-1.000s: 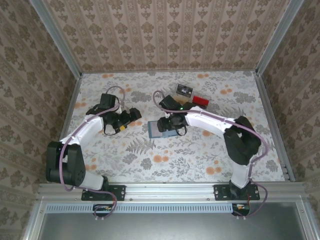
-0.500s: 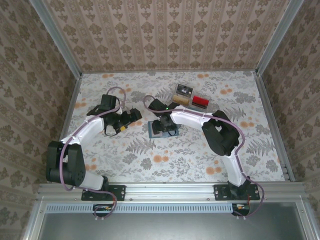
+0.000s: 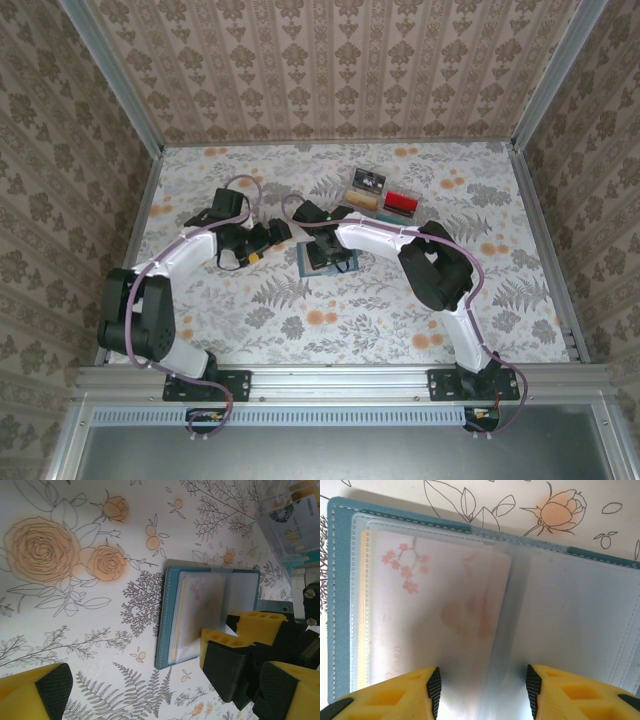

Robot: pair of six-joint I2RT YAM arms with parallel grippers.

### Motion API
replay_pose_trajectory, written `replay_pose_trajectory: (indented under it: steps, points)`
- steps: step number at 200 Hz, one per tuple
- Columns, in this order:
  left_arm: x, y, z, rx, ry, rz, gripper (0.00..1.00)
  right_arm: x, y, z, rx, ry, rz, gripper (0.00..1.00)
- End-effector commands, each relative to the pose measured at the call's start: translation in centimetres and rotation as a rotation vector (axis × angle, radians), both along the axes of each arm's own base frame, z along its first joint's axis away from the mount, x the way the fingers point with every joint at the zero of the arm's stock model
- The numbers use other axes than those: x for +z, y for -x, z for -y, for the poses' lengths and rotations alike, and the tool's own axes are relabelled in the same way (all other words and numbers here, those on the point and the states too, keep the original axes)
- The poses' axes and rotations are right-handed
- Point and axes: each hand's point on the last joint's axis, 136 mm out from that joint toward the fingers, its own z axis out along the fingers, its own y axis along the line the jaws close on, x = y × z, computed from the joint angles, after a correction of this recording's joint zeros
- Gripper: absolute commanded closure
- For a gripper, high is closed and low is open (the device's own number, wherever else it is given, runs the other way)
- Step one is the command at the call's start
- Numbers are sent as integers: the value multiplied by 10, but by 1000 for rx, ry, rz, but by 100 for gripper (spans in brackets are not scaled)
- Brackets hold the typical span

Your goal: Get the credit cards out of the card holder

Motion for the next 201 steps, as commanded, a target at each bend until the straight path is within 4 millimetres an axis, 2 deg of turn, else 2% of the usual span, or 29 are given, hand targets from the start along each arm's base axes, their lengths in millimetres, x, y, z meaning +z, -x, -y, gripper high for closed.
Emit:
replay_pose_trajectory:
  steps: [1, 19, 65, 89, 151, 201]
  points:
    - [3, -3, 14, -9, 50, -8, 3, -32, 16, 32, -7, 160, -73, 53]
    - [-1, -2, 23, -31, 61, -18, 10, -35, 18, 33, -13, 151, -78, 57]
    - [-13, 0, 38, -55, 78, -55, 41, -36, 23, 30, -29, 65, -91, 64]
    - [-16, -1, 49, -78, 95, -66, 52, -33, 23, 26, -36, -16, -103, 65]
    - [-29, -2, 71, -112, 110, -102, 63, -20, 19, 20, -37, -115, -98, 65]
    - [-41, -5, 75, -90, 106, -134, 70, -15, 17, 21, -49, -163, -90, 70]
